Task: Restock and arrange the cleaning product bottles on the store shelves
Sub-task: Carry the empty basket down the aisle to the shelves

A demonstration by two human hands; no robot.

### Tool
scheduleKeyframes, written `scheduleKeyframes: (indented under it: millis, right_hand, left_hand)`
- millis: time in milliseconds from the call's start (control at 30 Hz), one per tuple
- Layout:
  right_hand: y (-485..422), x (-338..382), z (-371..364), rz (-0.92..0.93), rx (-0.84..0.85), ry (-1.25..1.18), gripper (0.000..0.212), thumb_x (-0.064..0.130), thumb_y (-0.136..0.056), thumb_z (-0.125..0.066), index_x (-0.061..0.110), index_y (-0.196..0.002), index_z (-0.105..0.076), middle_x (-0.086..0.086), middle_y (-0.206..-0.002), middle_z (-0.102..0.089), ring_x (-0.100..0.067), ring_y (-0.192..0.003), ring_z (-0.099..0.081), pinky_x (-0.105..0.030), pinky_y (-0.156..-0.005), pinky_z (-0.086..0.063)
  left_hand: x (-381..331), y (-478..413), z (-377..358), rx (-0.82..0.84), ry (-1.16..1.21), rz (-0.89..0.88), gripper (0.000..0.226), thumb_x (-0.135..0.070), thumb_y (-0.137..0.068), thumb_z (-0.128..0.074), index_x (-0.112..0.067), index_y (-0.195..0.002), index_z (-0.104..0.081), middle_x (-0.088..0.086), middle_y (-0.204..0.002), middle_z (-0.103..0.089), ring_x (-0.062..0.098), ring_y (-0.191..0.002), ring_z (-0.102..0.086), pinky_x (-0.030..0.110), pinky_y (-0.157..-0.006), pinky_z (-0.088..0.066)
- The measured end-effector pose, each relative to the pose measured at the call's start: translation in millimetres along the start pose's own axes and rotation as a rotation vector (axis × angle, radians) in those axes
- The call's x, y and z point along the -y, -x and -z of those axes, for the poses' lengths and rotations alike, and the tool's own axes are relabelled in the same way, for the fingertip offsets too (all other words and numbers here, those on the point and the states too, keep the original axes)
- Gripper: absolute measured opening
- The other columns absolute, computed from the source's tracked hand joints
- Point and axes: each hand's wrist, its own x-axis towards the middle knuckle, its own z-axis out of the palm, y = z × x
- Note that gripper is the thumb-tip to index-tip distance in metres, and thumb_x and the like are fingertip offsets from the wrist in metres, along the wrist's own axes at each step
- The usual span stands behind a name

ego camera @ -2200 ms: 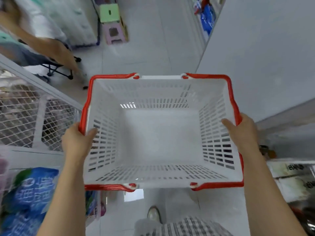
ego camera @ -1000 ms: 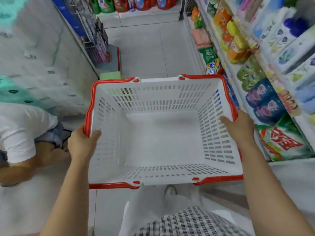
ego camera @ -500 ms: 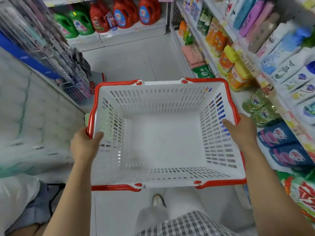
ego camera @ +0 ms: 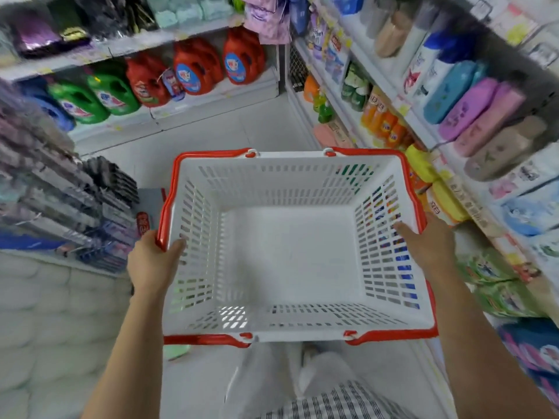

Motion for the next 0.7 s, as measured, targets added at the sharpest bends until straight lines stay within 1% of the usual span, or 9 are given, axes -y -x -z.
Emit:
scheduleKeyframes:
  millis: [133, 200, 267, 333, 367, 433, 500, 600, 700]
  right_hand:
    - [-46.4, 14.7, -18.3, -0.101, -0.1, 0.023, 0.05, 0.031, -0.093, -0.067, 0.0, -0.13, -0.057, -0.023, -0.13, -0.061, -0.042, -0.119, -0.055, -0.045, -0.099, -0.043]
    - [-61.7, 20.0, -23.1, -0.187, -0.159, 0.007, 0.043, 0.029, -0.093, -0.067, -0.001, -0.123, -0.06, -0.025, -0.12, -0.064, -0.042, -0.112, -0.058, -0.045, -0.092, -0.045]
    - [-73.6, 22.5, -25.2, -0.263, -0.204, -0.015, 0.031, 0.026, -0.091, -0.067, -0.001, -0.106, -0.062, -0.019, -0.094, -0.066, -0.041, -0.095, -0.062, -0.041, -0.078, -0.045]
    - [-82.0, 25.1, -24.7, -0.343, -0.251, -0.05, 0.025, 0.022, -0.091, -0.066, -0.001, -0.096, -0.061, -0.008, -0.073, -0.058, -0.036, -0.08, -0.062, -0.035, -0.069, -0.04]
    - [-85.4, 25.4, -24.2, -0.382, -0.277, -0.061, 0.024, 0.02, -0.091, -0.066, -0.002, -0.096, -0.061, -0.007, -0.072, -0.056, -0.034, -0.078, -0.061, -0.034, -0.069, -0.039]
    - [-91.5, 25.0, -22.8, -0.45, -0.327, -0.07, 0.023, 0.018, -0.092, -0.065, -0.003, -0.101, -0.06, -0.008, -0.079, -0.053, -0.031, -0.08, -0.055, -0.034, -0.073, -0.037]
    - [-98.0, 21.0, -22.8, -0.506, -0.369, -0.082, 0.027, 0.017, -0.093, -0.065, -0.005, -0.107, -0.06, -0.011, -0.083, -0.052, -0.036, -0.086, -0.058, -0.033, -0.074, -0.035]
    - [-108.2, 6.8, -23.7, -0.593, -0.417, -0.1, 0.032, 0.018, -0.093, -0.065, -0.008, -0.11, -0.061, -0.023, -0.092, -0.063, -0.043, -0.097, -0.061, -0.033, -0.073, -0.033]
    - [-115.5, -6.9, -24.6, -0.668, -0.468, -0.095, 0.034, 0.018, -0.092, -0.067, -0.009, -0.11, -0.06, -0.031, -0.104, -0.065, -0.044, -0.1, -0.061, -0.034, -0.073, -0.031]
  left_hand:
    - [-47.9, -85.0, -28.6, 0.076, -0.034, -0.093, 0.025, -0.026, -0.087, -0.069, -0.004, -0.084, -0.058, 0.011, -0.066, -0.057, 0.03, -0.06, -0.053, 0.04, -0.061, -0.044]
    - [-77.1, -124.5, -42.9, 0.124, -0.06, -0.163, 0.026, -0.024, -0.087, -0.069, -0.003, -0.084, -0.056, 0.011, -0.067, -0.053, 0.029, -0.063, -0.05, 0.038, -0.062, -0.039]
    - [-106.8, -156.3, -56.1, 0.167, -0.071, -0.218, 0.023, -0.023, -0.087, -0.069, -0.004, -0.089, -0.055, 0.012, -0.072, -0.055, 0.03, -0.069, -0.05, 0.037, -0.065, -0.037]
    - [-134.3, -183.5, -71.6, 0.22, -0.058, -0.272, 0.022, -0.022, -0.087, -0.07, -0.007, -0.086, -0.054, 0.011, -0.07, -0.054, 0.034, -0.069, -0.054, 0.04, -0.064, -0.039]
    - [-147.0, -195.9, -80.4, 0.246, -0.056, -0.301, 0.023, -0.022, -0.086, -0.071, -0.008, -0.082, -0.053, 0.011, -0.068, -0.053, 0.038, -0.069, -0.056, 0.042, -0.064, -0.042]
    - [-171.3, -216.7, -101.3, 0.303, -0.064, -0.355, 0.026, -0.022, -0.084, -0.073, -0.011, -0.076, -0.051, 0.011, -0.065, -0.053, 0.042, -0.07, -0.06, 0.046, -0.064, -0.046]
    - [-193.7, -232.2, -124.3, 0.339, -0.087, -0.402, 0.026, -0.023, -0.084, -0.074, -0.01, -0.076, -0.052, 0.013, -0.065, -0.054, 0.044, -0.07, -0.06, 0.047, -0.064, -0.046]
    - [-224.2, -243.0, -157.4, 0.383, -0.141, -0.459, 0.024, -0.022, -0.086, -0.072, -0.004, -0.082, -0.057, 0.016, -0.069, -0.057, 0.038, -0.069, -0.056, 0.039, -0.062, -0.039]
    - [-248.7, -249.0, -188.7, 0.423, -0.172, -0.525, 0.025, -0.021, -0.086, -0.072, -0.004, -0.08, -0.055, 0.013, -0.066, -0.054, 0.035, -0.068, -0.053, 0.037, -0.063, -0.035]
